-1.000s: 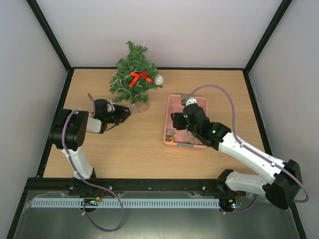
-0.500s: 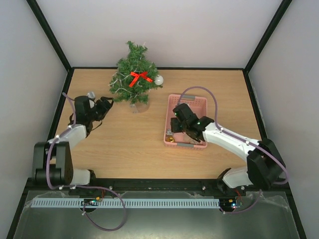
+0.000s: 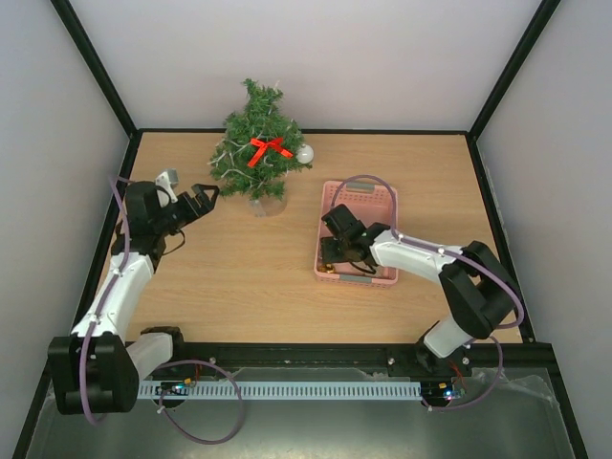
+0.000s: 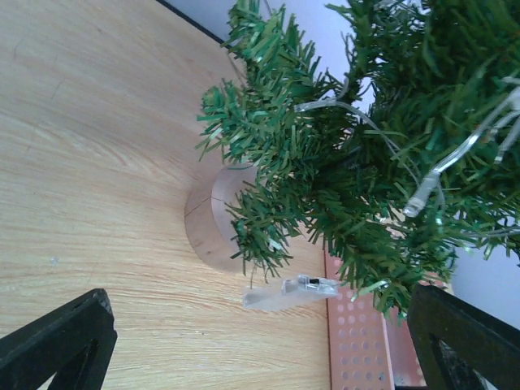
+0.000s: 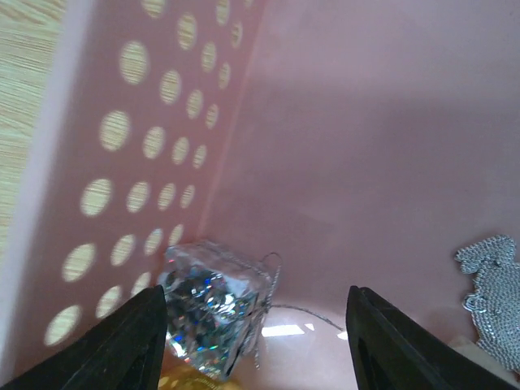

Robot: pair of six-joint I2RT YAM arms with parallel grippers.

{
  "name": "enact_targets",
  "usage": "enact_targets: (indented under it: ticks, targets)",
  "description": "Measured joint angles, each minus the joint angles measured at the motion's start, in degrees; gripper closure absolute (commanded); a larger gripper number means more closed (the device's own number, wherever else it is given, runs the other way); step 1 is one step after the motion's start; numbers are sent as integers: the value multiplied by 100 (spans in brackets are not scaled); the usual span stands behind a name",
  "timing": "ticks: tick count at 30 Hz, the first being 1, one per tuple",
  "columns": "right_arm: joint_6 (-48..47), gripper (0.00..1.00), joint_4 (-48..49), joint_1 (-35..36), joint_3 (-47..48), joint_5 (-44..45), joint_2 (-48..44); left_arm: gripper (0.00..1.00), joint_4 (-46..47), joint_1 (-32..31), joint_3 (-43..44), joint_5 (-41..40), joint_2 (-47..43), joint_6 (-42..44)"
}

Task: Decorate the small christmas tree
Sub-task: Pick up the decoration item from the storage box.

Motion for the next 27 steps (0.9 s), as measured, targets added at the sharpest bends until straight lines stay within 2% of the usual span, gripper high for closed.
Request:
enact_targets:
  ticks: [6,12,18,27]
  targets:
    - [-66,46,-7,-131,-7,166,186,1,-505,0,365,7,-59,584]
    - [-127,48,-68,-393,-7,651,114,0,-730,0,378,-63,-68,894]
    - [-149,38,-133,-452,-7,529,-208,0,-835,0,372,-151,-63,1014]
    - [39,38,-39,-450,4,232,-26,1,-935,0,372,-267,-63,1025]
